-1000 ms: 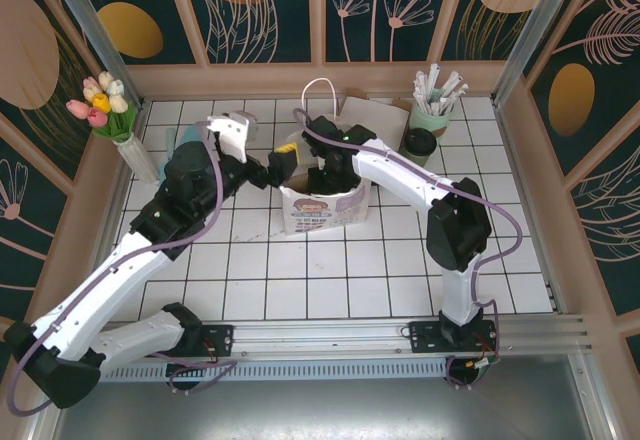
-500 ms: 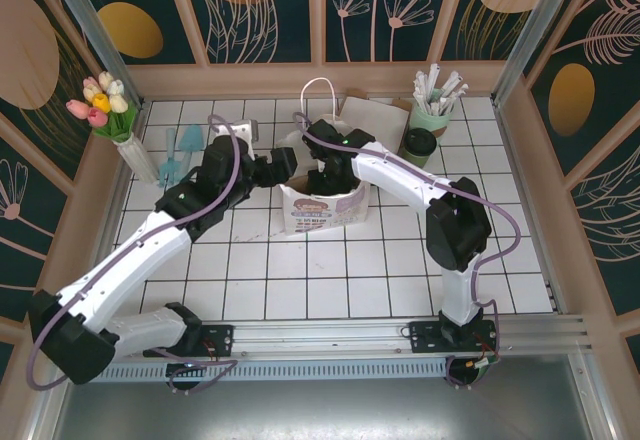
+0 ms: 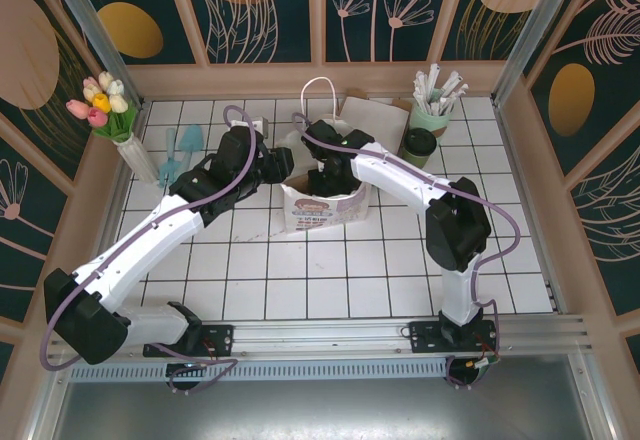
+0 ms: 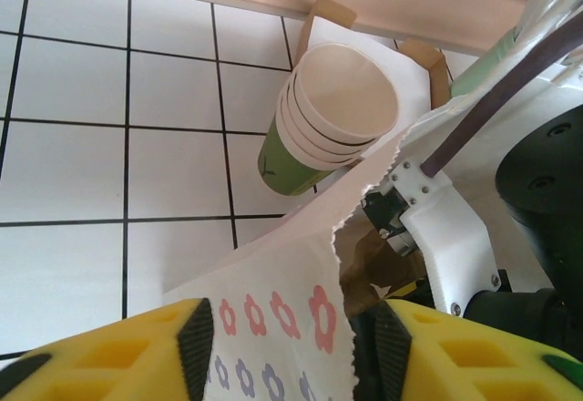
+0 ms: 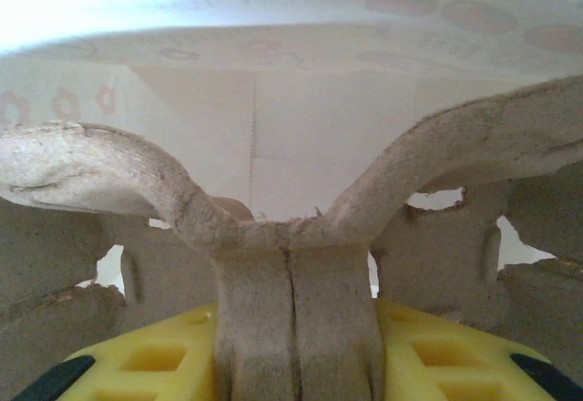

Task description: Pack the takeout coffee

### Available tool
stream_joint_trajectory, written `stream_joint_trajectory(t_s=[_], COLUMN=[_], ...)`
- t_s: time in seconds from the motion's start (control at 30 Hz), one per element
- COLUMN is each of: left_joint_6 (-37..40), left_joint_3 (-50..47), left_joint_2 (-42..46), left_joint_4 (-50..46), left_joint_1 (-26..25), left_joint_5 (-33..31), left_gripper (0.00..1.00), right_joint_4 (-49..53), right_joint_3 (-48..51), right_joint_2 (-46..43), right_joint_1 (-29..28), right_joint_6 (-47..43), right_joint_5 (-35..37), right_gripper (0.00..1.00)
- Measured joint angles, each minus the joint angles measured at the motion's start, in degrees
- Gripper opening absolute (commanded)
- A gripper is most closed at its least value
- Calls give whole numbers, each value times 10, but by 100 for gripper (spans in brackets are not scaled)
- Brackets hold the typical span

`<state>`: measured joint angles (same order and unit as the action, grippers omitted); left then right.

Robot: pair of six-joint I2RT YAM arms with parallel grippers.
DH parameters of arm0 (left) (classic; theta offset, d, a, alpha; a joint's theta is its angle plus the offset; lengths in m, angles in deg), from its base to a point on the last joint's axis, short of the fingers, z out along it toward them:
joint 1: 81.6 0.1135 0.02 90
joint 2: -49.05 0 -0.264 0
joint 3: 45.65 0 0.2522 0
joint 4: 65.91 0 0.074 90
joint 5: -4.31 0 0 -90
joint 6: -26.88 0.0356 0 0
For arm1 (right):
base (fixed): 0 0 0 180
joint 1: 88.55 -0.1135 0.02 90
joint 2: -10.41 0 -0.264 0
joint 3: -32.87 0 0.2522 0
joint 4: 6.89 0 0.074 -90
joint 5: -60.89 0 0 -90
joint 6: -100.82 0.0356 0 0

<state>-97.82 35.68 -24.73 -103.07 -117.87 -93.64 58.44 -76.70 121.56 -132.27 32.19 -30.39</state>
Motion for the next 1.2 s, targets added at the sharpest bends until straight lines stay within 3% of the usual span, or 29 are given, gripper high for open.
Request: stream_joint_trajectory(t_s=[0.27,0.7,1.2], left_joint_6=[7,14,-17], left_joint_3=[0,7,16], left_joint_2=[0,-3,-14], left_joint_4=[-9,-9,-8], left_joint_1=[0,0,0], left_joint_5=[0,27,30], left_gripper=[24,1,0], right_joint_4=[-7,-52,-103], right_joint_3=[1,34,95], right_joint_2=[0,0,-4], right_joint_1=[-5,-9,-13], right_joint_6=[0,10,18], right_joint_5=[5,34,37], right_gripper=[38,39,38])
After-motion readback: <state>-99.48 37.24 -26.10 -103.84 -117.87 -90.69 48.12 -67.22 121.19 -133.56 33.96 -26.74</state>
